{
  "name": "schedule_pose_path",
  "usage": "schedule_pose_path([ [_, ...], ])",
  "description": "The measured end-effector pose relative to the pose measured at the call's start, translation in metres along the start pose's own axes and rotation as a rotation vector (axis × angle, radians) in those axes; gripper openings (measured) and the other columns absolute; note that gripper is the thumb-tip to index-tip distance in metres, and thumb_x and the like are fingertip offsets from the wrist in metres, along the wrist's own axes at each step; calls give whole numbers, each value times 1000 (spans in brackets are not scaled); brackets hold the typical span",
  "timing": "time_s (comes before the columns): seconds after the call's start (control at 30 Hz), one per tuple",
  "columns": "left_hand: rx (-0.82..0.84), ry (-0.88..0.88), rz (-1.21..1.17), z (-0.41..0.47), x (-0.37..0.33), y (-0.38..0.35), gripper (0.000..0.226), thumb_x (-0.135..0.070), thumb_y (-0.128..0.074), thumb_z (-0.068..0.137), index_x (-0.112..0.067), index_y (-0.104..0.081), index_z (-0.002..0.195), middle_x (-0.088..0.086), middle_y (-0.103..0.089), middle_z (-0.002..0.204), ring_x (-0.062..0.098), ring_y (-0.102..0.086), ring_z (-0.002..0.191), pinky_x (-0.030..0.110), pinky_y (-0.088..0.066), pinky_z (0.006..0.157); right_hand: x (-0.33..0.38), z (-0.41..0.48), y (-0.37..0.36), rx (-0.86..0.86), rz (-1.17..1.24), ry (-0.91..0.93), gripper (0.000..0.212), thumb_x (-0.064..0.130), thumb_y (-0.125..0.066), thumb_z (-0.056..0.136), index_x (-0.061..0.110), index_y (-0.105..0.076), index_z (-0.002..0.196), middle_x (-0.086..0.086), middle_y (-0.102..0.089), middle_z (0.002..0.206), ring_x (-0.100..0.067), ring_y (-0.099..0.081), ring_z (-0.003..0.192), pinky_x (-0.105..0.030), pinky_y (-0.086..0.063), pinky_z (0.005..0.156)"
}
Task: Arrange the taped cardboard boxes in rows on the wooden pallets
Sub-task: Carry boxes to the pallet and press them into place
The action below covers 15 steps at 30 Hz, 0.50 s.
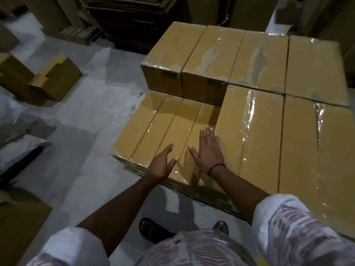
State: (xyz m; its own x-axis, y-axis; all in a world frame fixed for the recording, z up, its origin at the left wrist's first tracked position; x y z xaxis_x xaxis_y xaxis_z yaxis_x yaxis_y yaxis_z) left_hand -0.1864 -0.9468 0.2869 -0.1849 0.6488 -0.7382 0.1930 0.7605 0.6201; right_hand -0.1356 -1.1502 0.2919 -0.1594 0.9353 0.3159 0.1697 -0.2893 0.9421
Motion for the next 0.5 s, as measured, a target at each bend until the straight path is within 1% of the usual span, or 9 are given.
schedule_pose_path([
  [0.1,-83,22,-8,-4,36,55,65,-41,-59,102,-19,-36,158,8,-48,156,26,-48,141,38,-42,112,70,18,-11,26,12,97,85,65,-22,102,10,1,162,-13,10,169,-27,14,155,-41,8,126],
  [0.2,-167,73,-29,-15,81,115,63,-46,-58,102,-23,-37,157,6,-49,155,27,-50,138,40,-45,109,138,33,-27,54,-5,182,84,66,-20,102,11,1,162,-13,10,169,-27,15,155,-42,7,126],
  [0.33,-304,108,-11,-35,146,199,58,-48,-56,102,-26,-42,154,2,-54,151,23,-59,128,34,-47,102,232,60,-51,80,-49,316,83,65,-20,102,10,-1,162,-15,7,169,-29,13,156,-43,7,126],
  [0.43,-396,180,8,-52,189,254,58,-52,-53,102,-27,-43,154,1,-51,154,24,-53,136,39,-44,109,304,74,-67,110,-39,396,83,64,-22,102,10,-3,162,-14,6,169,-30,12,156,-44,7,126],
  [0.5,-451,219,-7,-61,213,286,59,-53,-52,102,-27,-43,154,1,-51,154,24,-52,137,40,-44,111,347,81,-80,131,-38,465,83,65,-22,102,10,-4,162,-15,5,169,-30,12,156,-45,7,126],
])
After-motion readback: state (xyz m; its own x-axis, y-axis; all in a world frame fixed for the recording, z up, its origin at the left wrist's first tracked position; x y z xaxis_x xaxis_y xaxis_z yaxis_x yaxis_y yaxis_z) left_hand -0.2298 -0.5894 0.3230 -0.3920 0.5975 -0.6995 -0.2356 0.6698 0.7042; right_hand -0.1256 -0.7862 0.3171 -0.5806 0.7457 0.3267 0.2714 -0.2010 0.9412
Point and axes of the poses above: each hand's wrist, its own z-axis towards the middle knuckle, its own y-axis out of the back of the hand, x = y × z, the point moved 1 cm from there along z, towards the middle knuckle
